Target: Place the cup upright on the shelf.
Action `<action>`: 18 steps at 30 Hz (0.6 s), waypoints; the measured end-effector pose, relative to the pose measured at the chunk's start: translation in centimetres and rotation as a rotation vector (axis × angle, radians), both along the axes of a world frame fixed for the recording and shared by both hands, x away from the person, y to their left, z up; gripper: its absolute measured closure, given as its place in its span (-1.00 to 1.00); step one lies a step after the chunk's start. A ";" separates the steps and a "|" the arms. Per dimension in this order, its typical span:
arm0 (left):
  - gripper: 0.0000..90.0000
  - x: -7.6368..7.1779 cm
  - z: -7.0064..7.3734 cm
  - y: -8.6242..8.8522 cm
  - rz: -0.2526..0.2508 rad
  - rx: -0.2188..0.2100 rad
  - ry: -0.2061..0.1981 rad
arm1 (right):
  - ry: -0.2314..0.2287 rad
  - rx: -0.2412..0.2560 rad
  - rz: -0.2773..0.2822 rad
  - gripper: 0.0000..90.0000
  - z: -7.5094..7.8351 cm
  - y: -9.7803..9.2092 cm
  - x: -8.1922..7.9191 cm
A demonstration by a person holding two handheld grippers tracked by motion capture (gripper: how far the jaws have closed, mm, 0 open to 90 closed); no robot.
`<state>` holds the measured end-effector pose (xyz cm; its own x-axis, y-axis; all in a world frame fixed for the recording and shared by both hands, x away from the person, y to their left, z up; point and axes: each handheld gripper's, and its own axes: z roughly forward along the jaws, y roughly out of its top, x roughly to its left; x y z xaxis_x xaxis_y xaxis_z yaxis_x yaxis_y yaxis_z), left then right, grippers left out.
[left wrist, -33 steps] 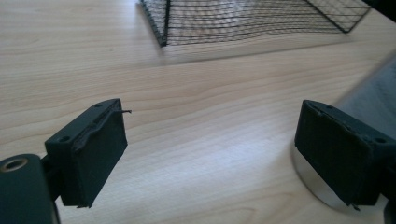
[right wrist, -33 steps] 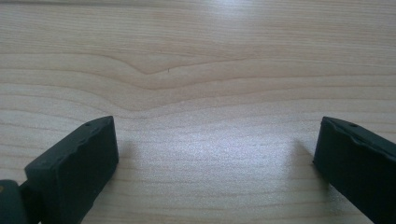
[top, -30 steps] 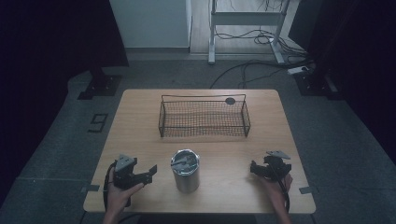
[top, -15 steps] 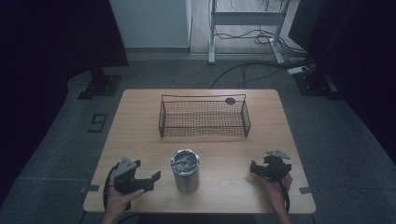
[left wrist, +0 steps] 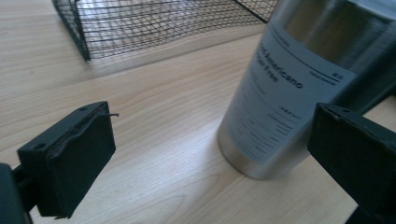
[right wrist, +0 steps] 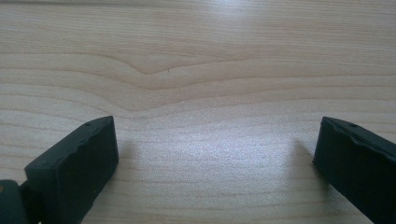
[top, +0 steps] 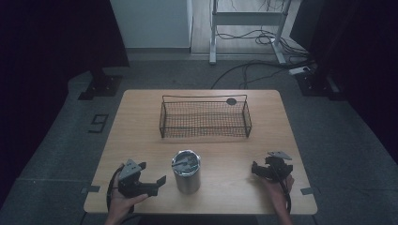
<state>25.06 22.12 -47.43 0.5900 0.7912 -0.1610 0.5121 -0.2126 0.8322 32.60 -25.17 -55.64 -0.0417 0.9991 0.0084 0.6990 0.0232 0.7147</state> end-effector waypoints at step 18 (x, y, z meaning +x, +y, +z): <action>-0.99 -0.3 -0.5 -2.8 -0.095 0.024 0.010 | 0.000 0.001 -0.006 -1.00 0.0 0.0 0.0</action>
